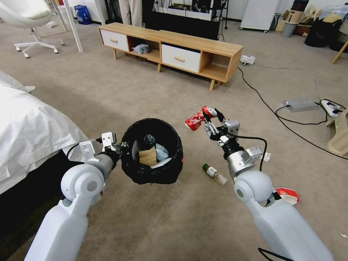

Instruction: Pick up the trash bin and place the garbage on the floor into it.

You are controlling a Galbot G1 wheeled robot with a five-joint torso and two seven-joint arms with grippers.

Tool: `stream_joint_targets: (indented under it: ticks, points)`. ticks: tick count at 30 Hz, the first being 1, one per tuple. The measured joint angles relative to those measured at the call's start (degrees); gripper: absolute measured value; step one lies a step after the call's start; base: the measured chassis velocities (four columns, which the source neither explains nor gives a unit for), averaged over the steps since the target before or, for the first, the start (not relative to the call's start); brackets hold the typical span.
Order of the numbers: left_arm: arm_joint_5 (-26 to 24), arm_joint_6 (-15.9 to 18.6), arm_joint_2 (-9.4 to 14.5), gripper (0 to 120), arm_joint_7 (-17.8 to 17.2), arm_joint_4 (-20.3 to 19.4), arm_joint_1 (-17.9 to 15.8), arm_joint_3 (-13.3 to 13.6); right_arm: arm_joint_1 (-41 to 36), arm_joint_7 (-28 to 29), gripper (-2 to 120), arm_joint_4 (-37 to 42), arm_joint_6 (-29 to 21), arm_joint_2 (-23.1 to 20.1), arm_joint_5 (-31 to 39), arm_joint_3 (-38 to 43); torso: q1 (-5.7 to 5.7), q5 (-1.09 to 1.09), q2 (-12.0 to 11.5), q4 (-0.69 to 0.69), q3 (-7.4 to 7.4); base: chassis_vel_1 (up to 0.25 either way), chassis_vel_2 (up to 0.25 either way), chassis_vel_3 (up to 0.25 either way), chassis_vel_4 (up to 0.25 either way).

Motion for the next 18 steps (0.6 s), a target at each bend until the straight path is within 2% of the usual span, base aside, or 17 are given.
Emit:
stream_joint_targets:
  ticks: [18]
  points:
    - [0.12, 0.13, -0.31, 1, 0.12, 0.30, -0.71, 4.07, -0.54, -10.40, 43, -2.76, 6.99, -2.56, -2.99, -2.98, 0.00, 0.00, 0.00, 0.00, 0.00, 0.000, 0.000, 0.000, 0.000]
